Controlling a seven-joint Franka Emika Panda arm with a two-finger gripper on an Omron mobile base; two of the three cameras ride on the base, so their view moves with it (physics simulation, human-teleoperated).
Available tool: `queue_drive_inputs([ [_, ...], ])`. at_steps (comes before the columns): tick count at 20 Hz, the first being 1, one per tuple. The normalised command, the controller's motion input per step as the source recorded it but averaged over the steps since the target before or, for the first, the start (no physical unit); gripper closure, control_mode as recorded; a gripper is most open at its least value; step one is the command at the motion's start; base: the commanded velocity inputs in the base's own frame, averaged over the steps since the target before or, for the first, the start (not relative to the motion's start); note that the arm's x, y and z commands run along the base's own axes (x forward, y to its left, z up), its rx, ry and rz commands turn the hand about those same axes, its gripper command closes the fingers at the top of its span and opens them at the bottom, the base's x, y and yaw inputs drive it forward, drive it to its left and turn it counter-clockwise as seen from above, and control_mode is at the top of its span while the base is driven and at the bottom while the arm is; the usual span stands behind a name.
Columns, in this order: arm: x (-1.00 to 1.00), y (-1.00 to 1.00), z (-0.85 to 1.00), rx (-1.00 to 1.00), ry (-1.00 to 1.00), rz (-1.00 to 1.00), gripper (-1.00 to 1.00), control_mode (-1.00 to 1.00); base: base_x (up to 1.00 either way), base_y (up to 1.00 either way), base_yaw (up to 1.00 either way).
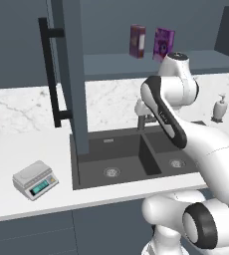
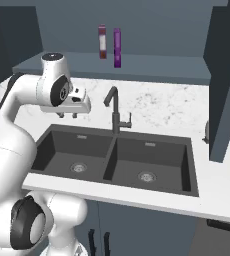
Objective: Pick the cereal and place it on the digital scale for weighing, and close the cabinet.
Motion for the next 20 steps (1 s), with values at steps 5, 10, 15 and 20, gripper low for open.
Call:
queue_drive_inputs([
  [5, -0.26, -0.02, 0.00, 0.00, -0.05, 0.00, -1.00, -1.00, 0.00, 0.00, 0.00],
  [10, -0.56, -0.04, 0.01, 0.00, -0.15, -0.01, -1.00, -1.00, 0.00, 0.00, 0.00],
  [15, -0.45, -0.12, 0.19, 0.00, -0.38, 0.00, -1.00, -1.00, 0.00, 0.00, 0.00],
  [20, -0.44, -0.14, 0.49, 0.00, -0.47, 0.00, -1.00, -1.00, 0.00, 0.00, 0.00],
])
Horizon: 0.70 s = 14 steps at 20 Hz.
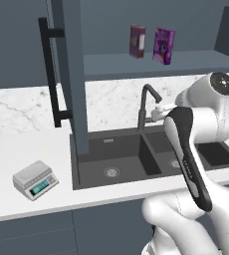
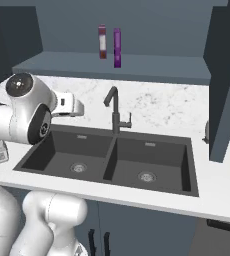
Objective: Pick the cereal and place it on the digital scale for weighing, and close the cabinet.
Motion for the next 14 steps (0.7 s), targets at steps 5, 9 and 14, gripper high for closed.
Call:
queue_drive_inputs([
  [5, -0.29, -0.06, 0.66, 0.00, -0.42, -0.02, -1.00, -1.00, 0.00, 0.00, 0.00],
  [9, -0.17, -0.03, 0.88, 0.00, -0.16, 0.00, -1.00, -1.00, 0.00, 0.00, 0.00],
  [14, -0.12, -0.04, 0.97, 0.00, -0.07, 0.00, -1.00, -1.00, 0.00, 0.00, 0.00],
])
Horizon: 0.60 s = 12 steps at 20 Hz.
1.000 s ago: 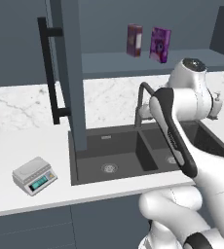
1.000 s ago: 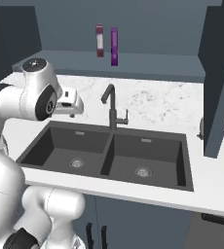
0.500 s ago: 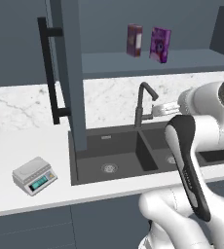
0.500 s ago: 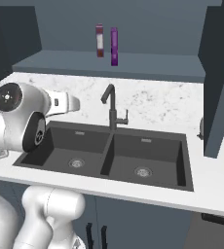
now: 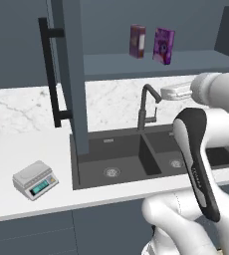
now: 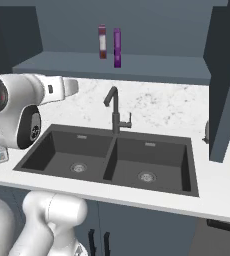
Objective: Pick the cereal and place it on the digital scale for weighing, and close the cabinet.
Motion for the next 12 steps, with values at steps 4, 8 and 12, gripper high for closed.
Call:
queue_drive_inputs([
  [4, -0.02, -0.18, 0.68, 0.00, 0.00, -0.02, -1.00, -1.00, 0.00, 0.00, 0.00],
  [8, 0.00, -0.25, 0.57, 0.00, 0.00, -0.03, -1.00, -1.00, 0.00, 0.00, 0.00],
  [12, 0.00, -0.45, 0.14, 0.00, -0.03, 0.00, -1.00, -1.00, 0.00, 0.00, 0.00],
])
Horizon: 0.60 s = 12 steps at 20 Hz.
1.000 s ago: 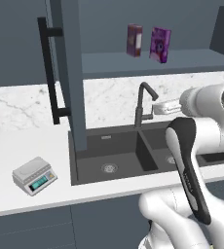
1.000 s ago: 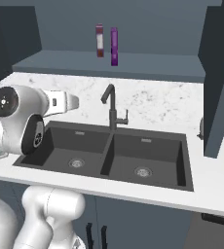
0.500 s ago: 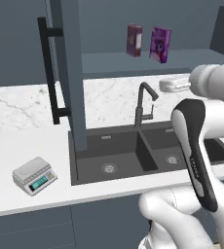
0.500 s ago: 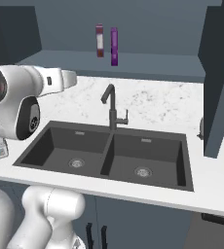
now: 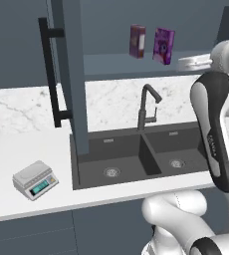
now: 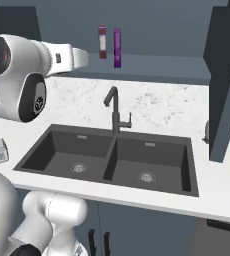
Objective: Pick the cereal and place it on the digital scale for weighing, and close the cabinet.
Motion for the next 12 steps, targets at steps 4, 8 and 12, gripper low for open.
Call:
queue_drive_inputs([
  [4, 0.00, -0.52, 0.00, 0.00, -0.01, 0.00, -1.00, -1.00, 0.00, 0.00, 0.00],
  [8, 0.03, -0.38, 0.00, 0.00, 0.00, 0.00, -1.00, -1.00, 0.00, 0.00, 0.00],
  [12, 0.13, -0.02, -0.04, 0.00, -0.04, 0.00, -1.00, -1.00, 0.00, 0.00, 0.00],
])
